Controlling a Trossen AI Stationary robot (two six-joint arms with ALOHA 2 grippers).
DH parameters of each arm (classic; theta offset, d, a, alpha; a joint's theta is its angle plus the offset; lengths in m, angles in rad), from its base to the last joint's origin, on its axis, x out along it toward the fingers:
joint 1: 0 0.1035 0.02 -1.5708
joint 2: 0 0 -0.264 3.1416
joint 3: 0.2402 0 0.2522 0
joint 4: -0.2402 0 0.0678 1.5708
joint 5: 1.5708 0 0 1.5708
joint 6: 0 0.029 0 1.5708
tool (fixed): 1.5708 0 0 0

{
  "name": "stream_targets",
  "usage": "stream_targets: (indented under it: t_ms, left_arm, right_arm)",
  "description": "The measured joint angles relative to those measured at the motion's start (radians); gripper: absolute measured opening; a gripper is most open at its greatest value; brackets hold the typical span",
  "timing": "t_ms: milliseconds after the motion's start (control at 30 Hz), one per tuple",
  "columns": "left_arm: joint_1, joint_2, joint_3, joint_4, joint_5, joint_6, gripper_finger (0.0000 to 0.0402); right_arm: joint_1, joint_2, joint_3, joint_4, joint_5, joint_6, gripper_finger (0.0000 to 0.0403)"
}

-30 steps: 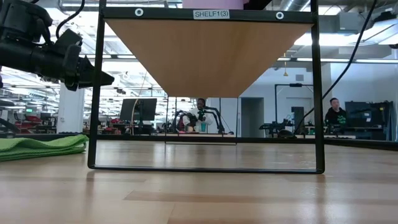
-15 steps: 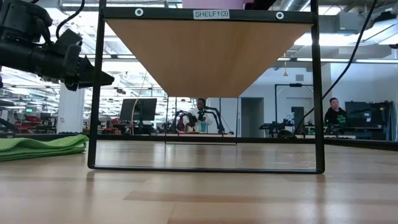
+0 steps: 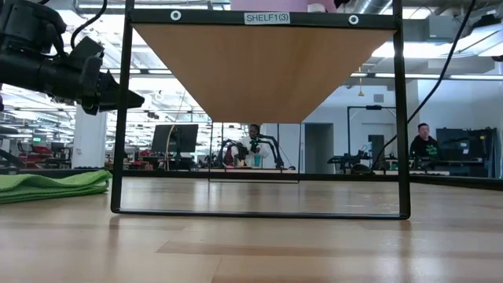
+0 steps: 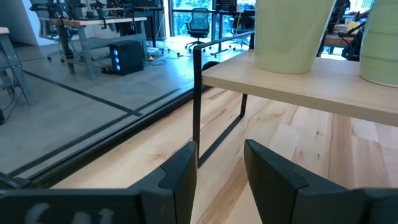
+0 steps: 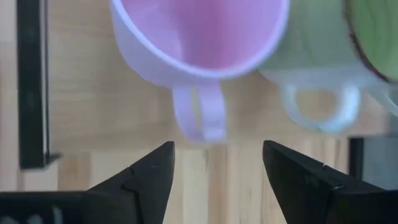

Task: Stack small to large cups/mugs on shelf
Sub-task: Return to Home Position

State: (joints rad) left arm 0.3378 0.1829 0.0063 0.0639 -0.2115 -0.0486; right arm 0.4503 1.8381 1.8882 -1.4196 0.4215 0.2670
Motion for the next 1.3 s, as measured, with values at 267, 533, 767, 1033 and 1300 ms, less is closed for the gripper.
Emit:
stream_targets:
  t_ms: [267, 533, 767, 1033, 1300]
  left_arm:
    - [0.000, 0.000, 0.000, 0.000, 0.000, 0.001, 0.0126]
    - [0.000, 0.005, 0.000, 0.000, 0.000, 0.000, 0.0126]
    - [0.000, 0.004, 0.000, 0.000, 0.000, 0.000, 0.0126]
    - [0.000, 0.004, 0.000, 0.000, 0.000, -0.028, 0.0126]
    - [0.000, 0.004, 0.000, 0.005, -0.033, 0.017, 0.0126]
  right_arm:
    - [0.011, -0.033, 0.084, -0.143, 0.075, 0.082, 0.0268]
    - [0.008, -0.219, 0.082, -0.141, 0.225, 0.080, 0.0268]
    - [0.014, -0.340, 0.082, -0.143, 0.535, 0.100, 0.0268]
    - [0.012, -0.529, -0.046, -0.151, 0.764, 0.096, 0.0268]
    - [-0.022, -0.875, -0.417, -0.150, 0.960, 0.297, 0.0268]
